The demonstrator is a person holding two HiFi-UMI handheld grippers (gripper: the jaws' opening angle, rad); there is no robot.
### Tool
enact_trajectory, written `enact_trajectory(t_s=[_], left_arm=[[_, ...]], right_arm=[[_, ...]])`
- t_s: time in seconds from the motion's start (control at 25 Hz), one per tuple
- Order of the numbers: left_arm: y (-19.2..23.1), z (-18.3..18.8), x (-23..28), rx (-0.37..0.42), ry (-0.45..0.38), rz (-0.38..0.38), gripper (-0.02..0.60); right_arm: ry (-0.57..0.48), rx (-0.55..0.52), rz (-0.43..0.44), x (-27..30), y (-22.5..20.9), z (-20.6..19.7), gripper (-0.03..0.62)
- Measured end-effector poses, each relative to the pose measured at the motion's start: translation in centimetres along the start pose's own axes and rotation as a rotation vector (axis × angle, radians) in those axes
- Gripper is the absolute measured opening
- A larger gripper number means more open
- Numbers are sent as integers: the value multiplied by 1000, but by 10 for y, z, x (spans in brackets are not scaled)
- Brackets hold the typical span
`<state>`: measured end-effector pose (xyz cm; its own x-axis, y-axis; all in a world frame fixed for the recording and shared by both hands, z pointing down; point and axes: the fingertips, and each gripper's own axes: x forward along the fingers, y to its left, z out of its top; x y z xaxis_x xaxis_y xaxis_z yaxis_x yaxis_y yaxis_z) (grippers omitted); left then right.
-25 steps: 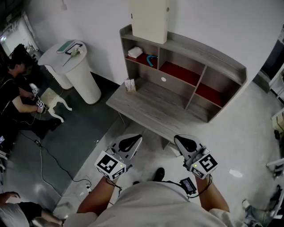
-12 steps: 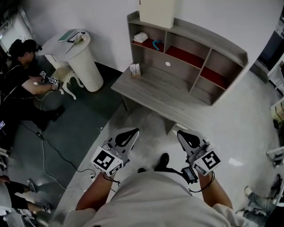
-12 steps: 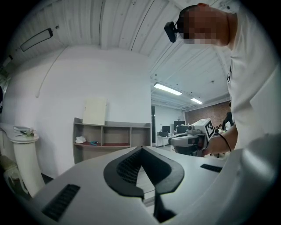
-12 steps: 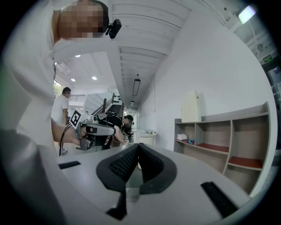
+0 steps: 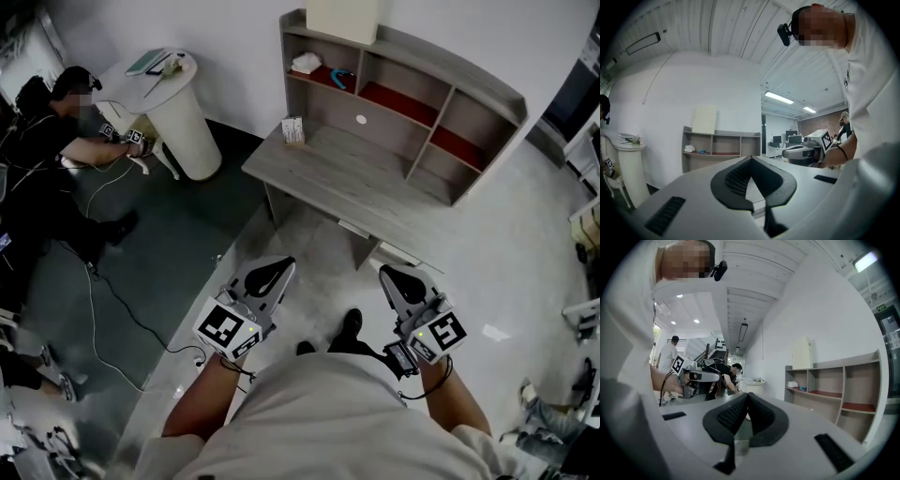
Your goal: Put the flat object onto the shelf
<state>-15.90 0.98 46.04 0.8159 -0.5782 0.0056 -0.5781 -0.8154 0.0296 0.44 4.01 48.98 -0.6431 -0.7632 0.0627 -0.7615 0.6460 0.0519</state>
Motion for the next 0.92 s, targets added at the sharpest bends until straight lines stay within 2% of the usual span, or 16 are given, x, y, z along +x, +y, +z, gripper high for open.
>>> enact_trajectory(t_s=[0.56, 0.92], left_arm=[[2, -6, -5, -12, 2, -28, 15], [7, -9, 18, -6, -3, -35, 15]], right_arm=[[-10, -6, -21, 7, 15, 3, 20], [-14, -6, -15, 16, -2, -3, 20]])
